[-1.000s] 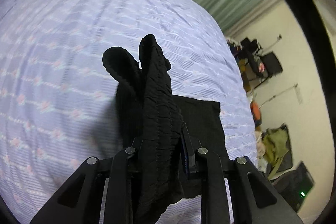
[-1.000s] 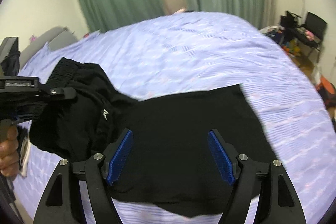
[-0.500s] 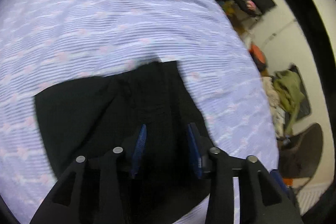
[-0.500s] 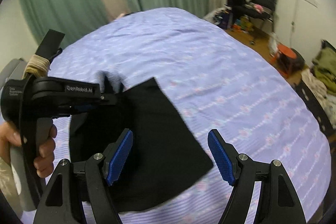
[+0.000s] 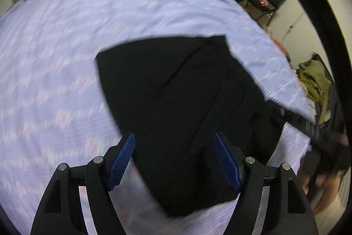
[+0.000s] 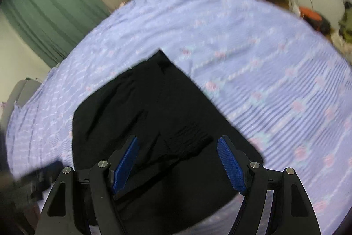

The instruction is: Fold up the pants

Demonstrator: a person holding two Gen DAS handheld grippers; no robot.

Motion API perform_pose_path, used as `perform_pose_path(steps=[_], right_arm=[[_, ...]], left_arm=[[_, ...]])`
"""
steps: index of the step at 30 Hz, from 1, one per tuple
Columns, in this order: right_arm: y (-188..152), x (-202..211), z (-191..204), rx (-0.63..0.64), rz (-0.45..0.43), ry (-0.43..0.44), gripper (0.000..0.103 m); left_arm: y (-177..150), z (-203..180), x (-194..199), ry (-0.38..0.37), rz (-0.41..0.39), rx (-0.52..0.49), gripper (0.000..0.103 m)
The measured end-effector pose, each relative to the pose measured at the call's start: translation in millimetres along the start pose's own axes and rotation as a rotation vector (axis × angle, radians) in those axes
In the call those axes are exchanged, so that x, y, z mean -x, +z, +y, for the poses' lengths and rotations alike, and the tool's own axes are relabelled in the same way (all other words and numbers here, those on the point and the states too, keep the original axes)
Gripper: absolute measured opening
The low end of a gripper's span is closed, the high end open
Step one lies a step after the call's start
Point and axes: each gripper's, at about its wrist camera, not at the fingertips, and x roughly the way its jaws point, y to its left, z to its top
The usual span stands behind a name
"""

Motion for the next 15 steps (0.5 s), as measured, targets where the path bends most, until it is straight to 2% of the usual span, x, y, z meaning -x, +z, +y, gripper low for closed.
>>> perform_pose_path(steps=[5,9,11,13,15], right_arm=[[-4,-31,-12,-0.132,0.043,0.075,0.075],[-4,-52,-23,-0.234,0.067,0.124,0.075],[-2,-53,-26,-0.269,0.056,0.137,0.057],[0,-49,-25,-0.248,0.052,0.146,0.049],[1,-37,-18,-0.202,0.033,0.119,0.046]], left_arm=[[-38,-9,-11,0.013,0.016,-0.112,0.072],[-42,-13,-26,0.017,0.033,-0.112,0.073],[-40,-11,-32,0.016,0.039,-0.088,0.072],[-38,-14,-35,0.007,0.046,-0.072,0.073],[-37,-15,-32,0.001,0.044,-0.077,0.073]])
